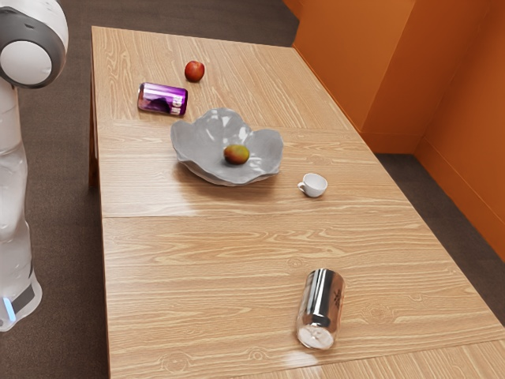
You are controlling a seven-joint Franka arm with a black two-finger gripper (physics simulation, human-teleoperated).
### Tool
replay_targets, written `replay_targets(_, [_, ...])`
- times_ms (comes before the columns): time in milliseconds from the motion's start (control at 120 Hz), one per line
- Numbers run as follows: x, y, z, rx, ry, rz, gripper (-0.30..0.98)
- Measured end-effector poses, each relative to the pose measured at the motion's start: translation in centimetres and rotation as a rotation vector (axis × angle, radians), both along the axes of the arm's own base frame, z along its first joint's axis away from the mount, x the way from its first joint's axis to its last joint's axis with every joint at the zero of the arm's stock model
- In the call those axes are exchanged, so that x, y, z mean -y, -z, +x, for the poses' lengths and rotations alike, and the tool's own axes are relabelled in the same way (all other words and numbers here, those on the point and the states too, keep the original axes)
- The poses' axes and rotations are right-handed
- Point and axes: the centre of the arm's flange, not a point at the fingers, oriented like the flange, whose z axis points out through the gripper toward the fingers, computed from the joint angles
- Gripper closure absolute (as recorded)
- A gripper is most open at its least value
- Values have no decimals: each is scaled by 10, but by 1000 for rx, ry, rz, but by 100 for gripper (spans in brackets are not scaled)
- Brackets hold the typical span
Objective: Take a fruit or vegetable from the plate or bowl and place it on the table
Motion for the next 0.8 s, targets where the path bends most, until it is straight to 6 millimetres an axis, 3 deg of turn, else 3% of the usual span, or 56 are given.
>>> replay_targets(800, [0,-4,9,38,0,0,0])
